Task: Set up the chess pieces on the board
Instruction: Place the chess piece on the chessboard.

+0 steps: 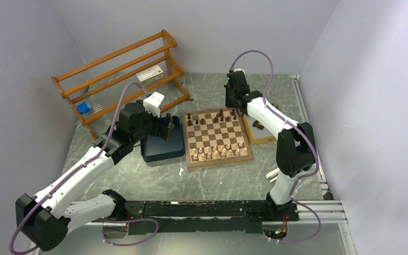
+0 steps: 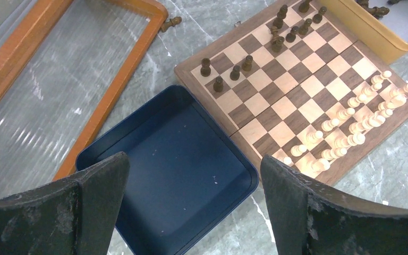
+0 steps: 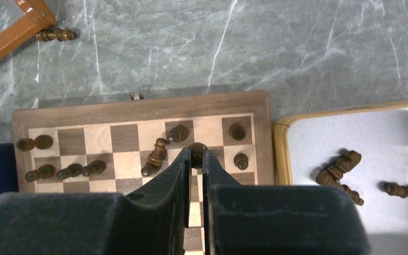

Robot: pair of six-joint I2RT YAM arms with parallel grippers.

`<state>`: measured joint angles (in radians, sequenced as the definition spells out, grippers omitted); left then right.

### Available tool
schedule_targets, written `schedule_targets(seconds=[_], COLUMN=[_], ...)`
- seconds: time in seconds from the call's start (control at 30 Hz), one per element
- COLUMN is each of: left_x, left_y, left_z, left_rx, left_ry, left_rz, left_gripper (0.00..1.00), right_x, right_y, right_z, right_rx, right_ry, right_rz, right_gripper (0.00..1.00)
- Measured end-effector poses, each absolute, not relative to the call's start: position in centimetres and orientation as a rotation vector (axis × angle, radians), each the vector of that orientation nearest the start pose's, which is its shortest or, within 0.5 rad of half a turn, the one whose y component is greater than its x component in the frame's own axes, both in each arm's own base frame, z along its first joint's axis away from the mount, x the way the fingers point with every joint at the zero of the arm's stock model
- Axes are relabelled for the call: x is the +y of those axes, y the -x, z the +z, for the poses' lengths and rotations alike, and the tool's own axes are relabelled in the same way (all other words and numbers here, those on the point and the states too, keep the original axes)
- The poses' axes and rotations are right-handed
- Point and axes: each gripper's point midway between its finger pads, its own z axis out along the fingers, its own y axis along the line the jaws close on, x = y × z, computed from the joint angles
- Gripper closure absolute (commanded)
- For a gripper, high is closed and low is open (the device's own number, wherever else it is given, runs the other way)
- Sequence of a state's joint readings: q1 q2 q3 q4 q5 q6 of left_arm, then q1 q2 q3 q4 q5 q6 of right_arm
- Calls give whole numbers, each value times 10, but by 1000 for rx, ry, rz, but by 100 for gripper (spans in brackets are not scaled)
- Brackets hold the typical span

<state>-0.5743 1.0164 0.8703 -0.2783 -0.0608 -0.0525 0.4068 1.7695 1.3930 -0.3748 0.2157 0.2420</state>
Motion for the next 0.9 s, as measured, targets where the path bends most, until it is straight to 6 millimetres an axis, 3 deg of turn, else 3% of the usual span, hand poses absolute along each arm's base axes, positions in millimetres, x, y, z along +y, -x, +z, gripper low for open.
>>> schedule_targets(seconds=[0.33,0.9], left_x=[-174,-172], left_y=[-294,-295], left_z=[222,222], left_rx=[1951,1949], left_ry=[-465,-457], left_rz=[-312,-299], left_gripper=[3,3], right_x=[166,165], right_y=[-456,-460], right_z=[109,84], right_rx=[2326,2349], right_ry=[86,86], right_rz=[71,46], right_gripper=[100,100])
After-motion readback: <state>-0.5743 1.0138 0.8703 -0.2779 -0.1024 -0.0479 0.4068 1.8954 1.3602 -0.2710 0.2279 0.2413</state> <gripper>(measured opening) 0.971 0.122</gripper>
